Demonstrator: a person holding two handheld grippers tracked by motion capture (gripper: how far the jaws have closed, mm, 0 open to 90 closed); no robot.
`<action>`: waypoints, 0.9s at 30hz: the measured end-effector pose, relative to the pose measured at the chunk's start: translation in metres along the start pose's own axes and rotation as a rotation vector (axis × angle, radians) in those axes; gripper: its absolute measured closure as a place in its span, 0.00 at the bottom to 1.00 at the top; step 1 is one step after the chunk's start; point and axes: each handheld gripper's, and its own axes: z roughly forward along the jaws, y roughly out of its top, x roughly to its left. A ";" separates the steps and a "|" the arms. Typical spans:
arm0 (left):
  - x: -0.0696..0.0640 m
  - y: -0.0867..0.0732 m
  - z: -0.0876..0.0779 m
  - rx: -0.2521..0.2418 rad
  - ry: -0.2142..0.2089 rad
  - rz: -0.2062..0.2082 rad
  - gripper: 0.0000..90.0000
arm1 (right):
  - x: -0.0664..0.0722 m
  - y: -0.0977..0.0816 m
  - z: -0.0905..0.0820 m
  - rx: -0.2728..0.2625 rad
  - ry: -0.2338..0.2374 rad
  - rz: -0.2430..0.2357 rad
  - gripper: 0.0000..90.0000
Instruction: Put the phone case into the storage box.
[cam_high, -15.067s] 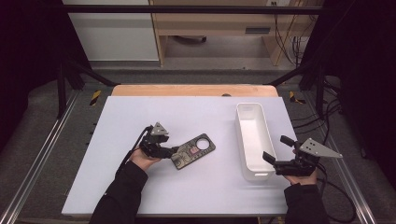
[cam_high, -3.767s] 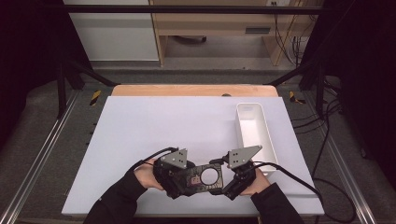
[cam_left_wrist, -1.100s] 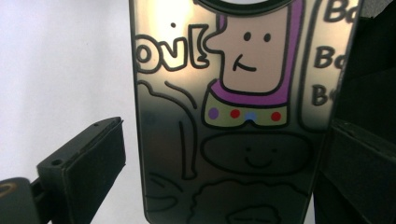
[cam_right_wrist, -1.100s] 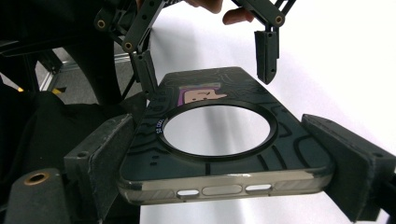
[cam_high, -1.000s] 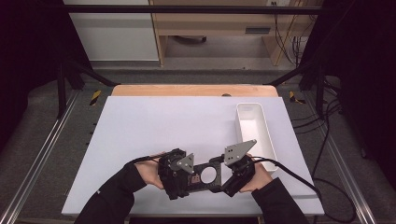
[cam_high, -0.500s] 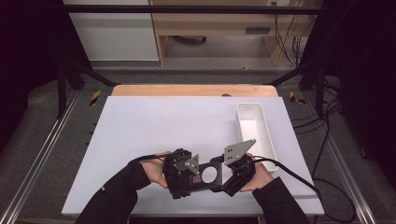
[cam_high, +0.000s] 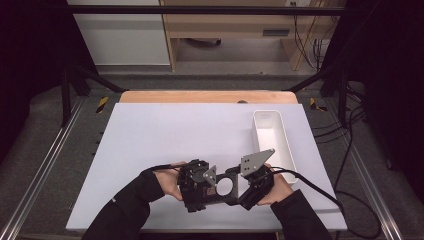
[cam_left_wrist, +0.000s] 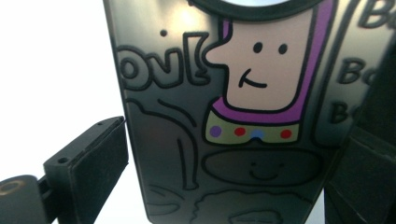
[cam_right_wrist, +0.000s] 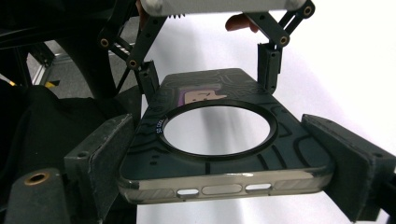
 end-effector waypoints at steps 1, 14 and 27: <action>0.000 0.001 0.000 0.005 -0.001 -0.002 0.04 | 0.000 0.000 0.000 0.001 -0.001 0.000 0.14; 0.000 0.006 0.003 0.027 -0.010 0.014 0.10 | 0.000 0.000 -0.001 0.001 -0.008 -0.001 0.14; -0.001 0.006 0.003 0.026 -0.002 0.012 0.13 | 0.000 0.000 -0.001 -0.006 -0.017 0.001 0.13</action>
